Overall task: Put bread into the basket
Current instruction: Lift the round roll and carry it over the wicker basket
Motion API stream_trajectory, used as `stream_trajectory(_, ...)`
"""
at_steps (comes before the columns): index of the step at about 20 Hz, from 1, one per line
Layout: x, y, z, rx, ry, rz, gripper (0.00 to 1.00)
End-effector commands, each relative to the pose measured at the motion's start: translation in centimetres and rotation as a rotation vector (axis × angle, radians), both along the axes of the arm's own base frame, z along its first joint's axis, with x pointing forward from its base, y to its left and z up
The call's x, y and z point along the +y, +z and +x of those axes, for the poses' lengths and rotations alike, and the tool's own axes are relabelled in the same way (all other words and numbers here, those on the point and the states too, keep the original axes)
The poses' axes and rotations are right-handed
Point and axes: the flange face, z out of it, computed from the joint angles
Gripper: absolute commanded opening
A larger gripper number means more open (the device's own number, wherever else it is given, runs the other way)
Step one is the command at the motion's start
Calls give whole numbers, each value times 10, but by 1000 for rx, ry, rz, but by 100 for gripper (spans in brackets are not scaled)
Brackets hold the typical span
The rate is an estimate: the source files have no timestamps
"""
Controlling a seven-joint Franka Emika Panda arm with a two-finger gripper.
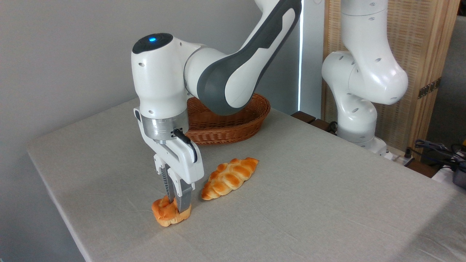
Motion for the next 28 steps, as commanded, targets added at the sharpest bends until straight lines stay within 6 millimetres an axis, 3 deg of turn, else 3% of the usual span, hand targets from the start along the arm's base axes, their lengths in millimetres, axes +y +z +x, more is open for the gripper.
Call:
stream_trajectory(1, -1, -9, 2, -1, 14, -11, 0)
stream_trajectory(4, -1, -5, 3, -3, 21, -18, 0)
stream_trajectory(8, -2, 26, 11, -2, 43, -70, 0)
stream_trajectory(12, -8, 86, 9, 76, 34, -125, 0)
stream_trajectory(15, -20, 131, -8, 129, 12, -202, 0)
stream_trajectory(16, -33, 145, -17, 125, -8, -232, 0)
stream_trajectory(18, -80, 154, -36, 150, -87, -243, 0)
stream_trajectory(20, -131, 150, -66, 200, -191, -221, 0)
stream_trajectory(22, -165, 141, -95, 217, -270, -199, 4)
stream_trajectory(23, -193, 137, -112, 210, -331, -185, 5)
stream_trajectory(26, -228, 120, -135, 225, -411, -131, 5)
stream_trajectory(28, -238, 99, -148, 265, -439, -111, 6)
